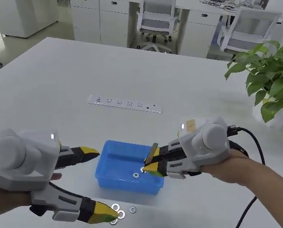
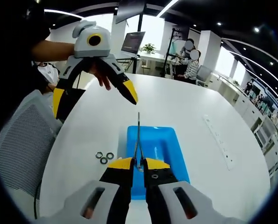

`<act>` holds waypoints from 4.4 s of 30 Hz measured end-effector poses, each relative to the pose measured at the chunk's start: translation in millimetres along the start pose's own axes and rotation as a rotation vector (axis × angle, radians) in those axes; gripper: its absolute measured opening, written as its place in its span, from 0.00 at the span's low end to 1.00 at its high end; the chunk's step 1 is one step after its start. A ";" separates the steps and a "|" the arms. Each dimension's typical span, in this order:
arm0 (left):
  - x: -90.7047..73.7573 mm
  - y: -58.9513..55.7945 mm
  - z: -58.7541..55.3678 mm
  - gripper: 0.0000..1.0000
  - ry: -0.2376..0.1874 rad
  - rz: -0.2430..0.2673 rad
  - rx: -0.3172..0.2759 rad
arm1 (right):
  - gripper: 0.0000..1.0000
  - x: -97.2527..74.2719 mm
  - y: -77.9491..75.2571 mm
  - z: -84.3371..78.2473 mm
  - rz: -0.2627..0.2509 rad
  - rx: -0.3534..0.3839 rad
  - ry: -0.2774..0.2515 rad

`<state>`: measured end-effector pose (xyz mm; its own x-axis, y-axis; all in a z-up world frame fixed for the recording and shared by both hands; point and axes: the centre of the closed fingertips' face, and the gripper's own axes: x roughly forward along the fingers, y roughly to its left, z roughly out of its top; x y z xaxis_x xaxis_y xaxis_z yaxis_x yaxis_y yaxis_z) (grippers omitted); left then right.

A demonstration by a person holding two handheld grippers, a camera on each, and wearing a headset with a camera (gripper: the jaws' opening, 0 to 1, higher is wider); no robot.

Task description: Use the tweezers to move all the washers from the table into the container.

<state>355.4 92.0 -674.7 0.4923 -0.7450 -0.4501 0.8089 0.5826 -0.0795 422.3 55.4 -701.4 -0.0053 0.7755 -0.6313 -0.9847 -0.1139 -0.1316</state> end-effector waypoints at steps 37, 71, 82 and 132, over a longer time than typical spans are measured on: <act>23.7 23.9 15.4 0.82 -0.012 -0.009 0.023 | 0.10 44.4 -17.1 -48.3 0.017 0.051 0.103; 81.8 46.3 38.5 0.17 0.015 -0.109 0.241 | 0.10 48.5 -13.9 -55.4 0.038 0.040 0.104; 93.2 43.2 35.1 0.09 0.039 -0.142 0.265 | 0.10 48.4 -12.3 -55.6 0.051 0.014 0.109; 67.5 28.1 60.8 0.05 0.029 -0.143 0.296 | 0.50 -6.1 -10.4 -30.4 -0.112 0.146 0.045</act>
<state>430.9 38.4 -653.3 0.3610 -0.8007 -0.4781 0.9296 0.3497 0.1162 437.8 32.9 -719.4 0.1102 0.7493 -0.6530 -0.9935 0.0652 -0.0928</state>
